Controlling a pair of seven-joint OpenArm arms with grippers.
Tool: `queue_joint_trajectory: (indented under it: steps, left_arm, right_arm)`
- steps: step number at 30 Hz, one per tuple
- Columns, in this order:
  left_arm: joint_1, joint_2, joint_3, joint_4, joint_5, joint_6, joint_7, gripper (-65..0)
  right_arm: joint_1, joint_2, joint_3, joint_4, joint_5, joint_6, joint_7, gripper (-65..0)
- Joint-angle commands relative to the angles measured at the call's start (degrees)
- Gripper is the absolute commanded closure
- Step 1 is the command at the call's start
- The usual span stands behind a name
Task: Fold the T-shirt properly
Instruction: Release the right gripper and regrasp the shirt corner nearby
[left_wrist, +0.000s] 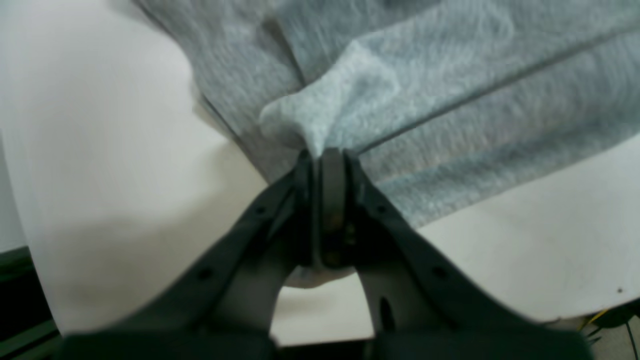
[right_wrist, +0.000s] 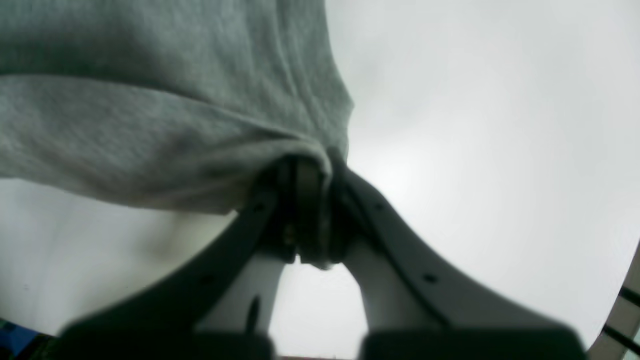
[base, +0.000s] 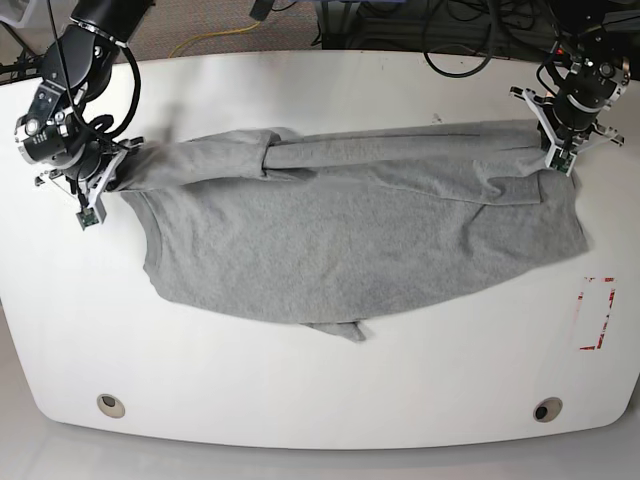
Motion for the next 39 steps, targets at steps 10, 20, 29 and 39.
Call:
queue_joint_trajectory:
  steps: [10, 20, 29, 39]
  left_arm:
    - [-1.2, -0.7, -0.6, -1.4, 0.7, 0.4, -0.4, 0.0]
    - [-2.5, -0.6, -2.5, -1.5, 0.8, 0.4, -0.4, 0.0]
    - [-2.7, -0.3, -2.3, -1.5, 0.8, 0.4, -0.4, 0.0]
    - [-2.7, -0.3, -2.3, -1.5, 0.7, 0.4, -0.4, 0.0]
  right_arm:
    - [10.5, 0.2, 0.1, -14.0, -1.0, -0.3, -1.1, -1.4]
    - [11.2, -0.1, 2.0, -12.3, -0.1, -0.3, -2.7, -50.4]
    - [-2.8, 0.2, 7.0, -5.4, 25.0, -0.3, -5.9, -50.9]
    - [-7.0, -2.8, 6.5, -5.5, 27.5, -0.3, -5.1, -50.9]
